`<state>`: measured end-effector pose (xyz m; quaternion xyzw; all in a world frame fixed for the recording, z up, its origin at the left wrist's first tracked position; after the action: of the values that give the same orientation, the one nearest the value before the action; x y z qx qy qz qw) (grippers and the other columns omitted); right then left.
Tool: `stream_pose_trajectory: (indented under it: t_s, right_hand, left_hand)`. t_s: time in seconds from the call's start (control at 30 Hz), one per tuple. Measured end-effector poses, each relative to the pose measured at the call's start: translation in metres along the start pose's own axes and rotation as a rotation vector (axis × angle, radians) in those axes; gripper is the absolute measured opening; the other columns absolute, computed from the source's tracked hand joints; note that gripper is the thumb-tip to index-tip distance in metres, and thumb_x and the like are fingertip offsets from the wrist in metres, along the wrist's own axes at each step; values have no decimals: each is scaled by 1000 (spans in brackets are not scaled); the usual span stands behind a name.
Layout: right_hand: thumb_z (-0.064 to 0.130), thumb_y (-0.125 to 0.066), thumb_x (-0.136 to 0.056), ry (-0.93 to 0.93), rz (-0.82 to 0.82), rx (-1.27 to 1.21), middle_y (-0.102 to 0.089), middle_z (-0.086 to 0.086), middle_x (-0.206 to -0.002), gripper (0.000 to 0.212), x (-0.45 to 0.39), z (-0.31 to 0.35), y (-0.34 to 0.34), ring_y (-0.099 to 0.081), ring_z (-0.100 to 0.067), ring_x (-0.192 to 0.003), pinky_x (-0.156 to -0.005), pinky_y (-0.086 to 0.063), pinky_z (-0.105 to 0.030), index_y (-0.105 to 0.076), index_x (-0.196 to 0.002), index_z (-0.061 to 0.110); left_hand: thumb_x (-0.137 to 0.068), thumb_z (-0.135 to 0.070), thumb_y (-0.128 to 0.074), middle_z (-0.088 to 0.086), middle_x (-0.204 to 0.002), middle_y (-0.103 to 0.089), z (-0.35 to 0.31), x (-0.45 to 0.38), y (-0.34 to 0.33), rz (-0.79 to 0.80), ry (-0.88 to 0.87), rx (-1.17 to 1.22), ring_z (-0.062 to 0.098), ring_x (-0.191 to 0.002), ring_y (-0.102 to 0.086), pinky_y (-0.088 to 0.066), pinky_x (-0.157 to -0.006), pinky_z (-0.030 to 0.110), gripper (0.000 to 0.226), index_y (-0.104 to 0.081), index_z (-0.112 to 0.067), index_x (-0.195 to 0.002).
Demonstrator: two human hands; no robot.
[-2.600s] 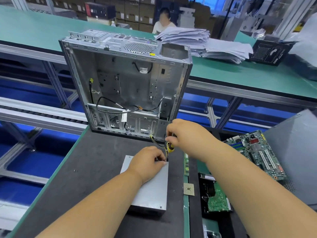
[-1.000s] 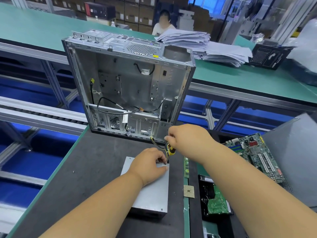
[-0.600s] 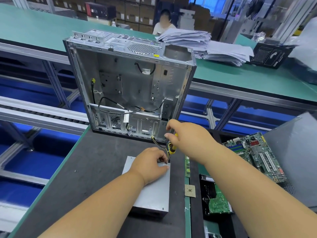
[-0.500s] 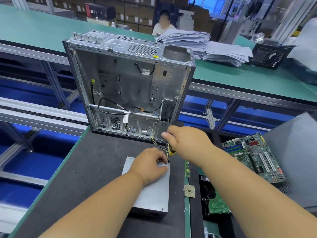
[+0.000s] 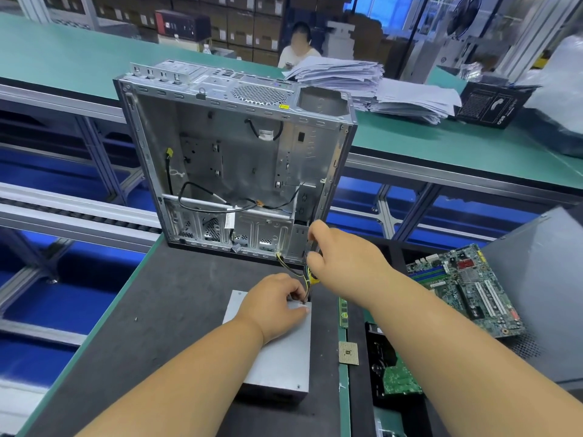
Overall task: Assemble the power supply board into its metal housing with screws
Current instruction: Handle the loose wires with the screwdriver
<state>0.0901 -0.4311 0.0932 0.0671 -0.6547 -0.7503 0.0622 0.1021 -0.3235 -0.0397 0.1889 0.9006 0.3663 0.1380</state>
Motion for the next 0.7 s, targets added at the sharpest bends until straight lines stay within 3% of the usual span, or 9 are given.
stream_pose_trajectory:
  t_s: [0.07, 0.13, 0.27, 0.33, 0.43, 0.5, 0.6, 0.7]
  right_hand:
    - [29, -47, -93, 28, 40, -76, -49, 7, -84, 27, 0, 1, 1, -50, -15, -71, -53, -34, -32, -42, -118, 23]
    - [36, -51, -95, 38, 29, -79, -50, 9, -78, 24, 0, 0, 4, -49, -11, -68, -53, -35, -31, -44, -115, 26]
    - [51, -37, -101, -38, 5, 132, -58, 5, -73, 34, 0, -4, -1, -53, -19, -72, -53, -33, -30, -54, -94, 23]
    - [47, -33, -101, -46, -5, 114, -53, 5, -71, 33, 0, -4, -4, -51, -19, -68, -51, -30, -30, -51, -94, 21]
    - [32, -43, -94, -16, 24, -66, -49, 5, -77, 14, 0, -2, -3, -46, -14, -63, -50, -28, -31, -44, -103, 21]
    - [28, -48, -94, 6, 48, -133, -47, 7, -79, 15, 1, -1, -1, -47, -14, -65, -51, -31, -32, -44, -107, 22]
    - [43, -50, -98, -6, -11, -29, -48, 7, -73, 23, 1, -2, 1, -50, -18, -67, -52, -33, -33, -43, -98, 21]
    - [59, -37, -98, -110, -61, 208, -45, 4, -64, 41, 0, -11, -2, -44, -18, -58, -46, -26, -29, -38, -89, 20]
  left_hand:
    - [-77, -33, -73, -15, -86, -56, -1, 0, 0, -2, -5, -3, 6, -90, -50, -45, -82, 25, 14, -60, -35, -81]
    - [-76, -33, -73, -16, -85, -56, 0, -1, 0, -4, -6, -5, 6, -89, -50, -45, -82, 25, 13, -61, -35, -81]
    - [-76, -37, -73, -17, -88, -58, 2, -1, -1, -6, 9, 0, 2, -89, -49, -44, -80, 21, 13, -62, -35, -82]
    - [-76, -37, -73, -16, -86, -58, 2, -1, -2, -11, 7, -4, 1, -87, -48, -43, -78, 20, 13, -61, -35, -81]
    - [-76, -35, -73, -14, -86, -59, 2, -1, -1, -17, 2, -4, 3, -87, -49, -44, -79, 21, 12, -62, -31, -81]
    - [-76, -34, -73, -14, -86, -58, 1, -1, -1, -19, 2, -7, 4, -88, -50, -45, -80, 23, 12, -62, -32, -81]
    - [-76, -35, -73, -15, -86, -57, 0, 0, 0, -18, 5, -20, 4, -89, -49, -44, -81, 23, 12, -62, -33, -82]
    - [-76, -36, -73, -15, -86, -57, 0, -1, -1, -9, 9, -26, 4, -90, -50, -44, -80, 22, 12, -64, -32, -84]
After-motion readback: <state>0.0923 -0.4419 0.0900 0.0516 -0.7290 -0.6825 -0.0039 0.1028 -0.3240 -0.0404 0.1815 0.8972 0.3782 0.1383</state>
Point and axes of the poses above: each hand's wrist, its own x-axis away from the middle knuckle, its own y-axis out of the back of the hand, z = x × y, the point moved 6 cm from there along -x, towards the middle knuckle
